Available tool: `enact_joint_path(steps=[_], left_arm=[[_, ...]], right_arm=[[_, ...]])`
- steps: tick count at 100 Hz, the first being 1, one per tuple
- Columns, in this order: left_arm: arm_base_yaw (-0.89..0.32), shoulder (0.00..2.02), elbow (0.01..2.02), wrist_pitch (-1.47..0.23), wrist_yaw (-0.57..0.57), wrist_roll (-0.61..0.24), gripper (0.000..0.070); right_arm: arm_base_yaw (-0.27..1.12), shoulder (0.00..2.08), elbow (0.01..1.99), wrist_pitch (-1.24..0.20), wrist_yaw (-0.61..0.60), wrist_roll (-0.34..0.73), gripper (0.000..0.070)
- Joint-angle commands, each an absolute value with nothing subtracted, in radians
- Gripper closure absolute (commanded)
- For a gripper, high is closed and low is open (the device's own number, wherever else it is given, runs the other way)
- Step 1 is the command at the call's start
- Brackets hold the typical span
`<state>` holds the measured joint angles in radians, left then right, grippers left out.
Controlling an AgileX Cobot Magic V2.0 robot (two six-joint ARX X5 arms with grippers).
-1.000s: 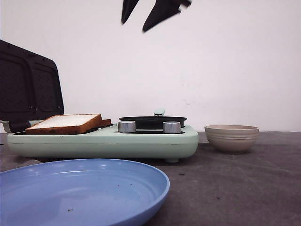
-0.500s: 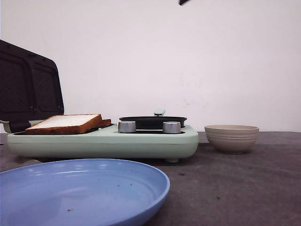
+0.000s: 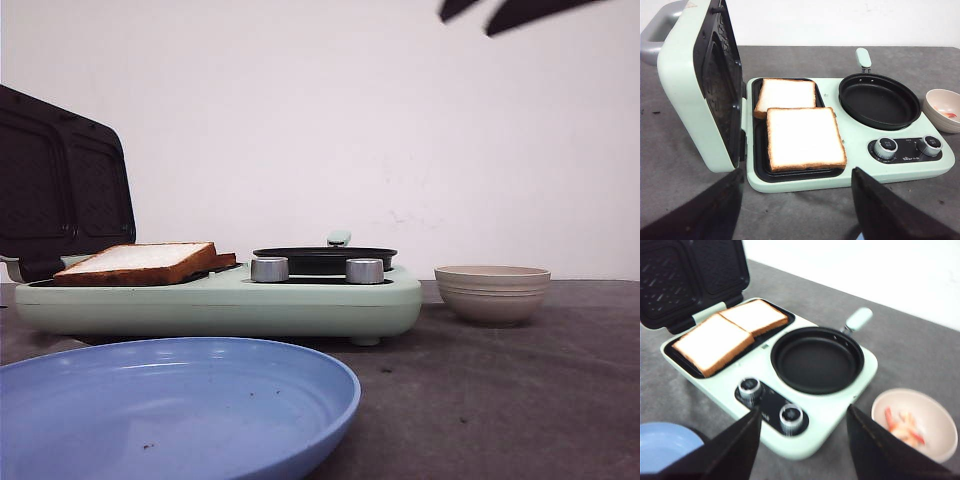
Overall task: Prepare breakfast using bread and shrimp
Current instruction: 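Raise the right gripper away from the press, then move the left gripper to the press lid handle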
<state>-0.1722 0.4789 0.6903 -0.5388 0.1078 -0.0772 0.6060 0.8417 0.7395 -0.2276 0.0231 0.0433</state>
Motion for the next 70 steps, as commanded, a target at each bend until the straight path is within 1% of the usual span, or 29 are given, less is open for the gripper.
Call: enact_joint_path(steps=[1,20,31,49,70], left_arm=[[-0.173,0.482,0.696,-0.528,0.104,-0.068,0.0350],[-0.173,0.482,0.696,-0.529,0.105,-0.070,0.0350],[-0.173,0.482,0.696,-0.533,0.105,-0.072,0.0350],[-0.173,0.482,0.696,-0.533,0.105,-0.075,0.0350],[-0.173,0.482,0.696,-0.533,0.105,-0.076,0.0350]], right_arm=[[0.610,0.805,0.683,-0.203,0.039,0.092,0.0366],[0.611,0.704,0.519,-0.199,0.055,0.127,0.0365],[0.611,0.677,0.458,-0.187,0.054,0.128,0.0365],[0.611,0.678,0.449,-0.193,0.054,0.127,0.0365],[0.611,0.677,0.449,-0.149,0.053,0.128,0.0365]])
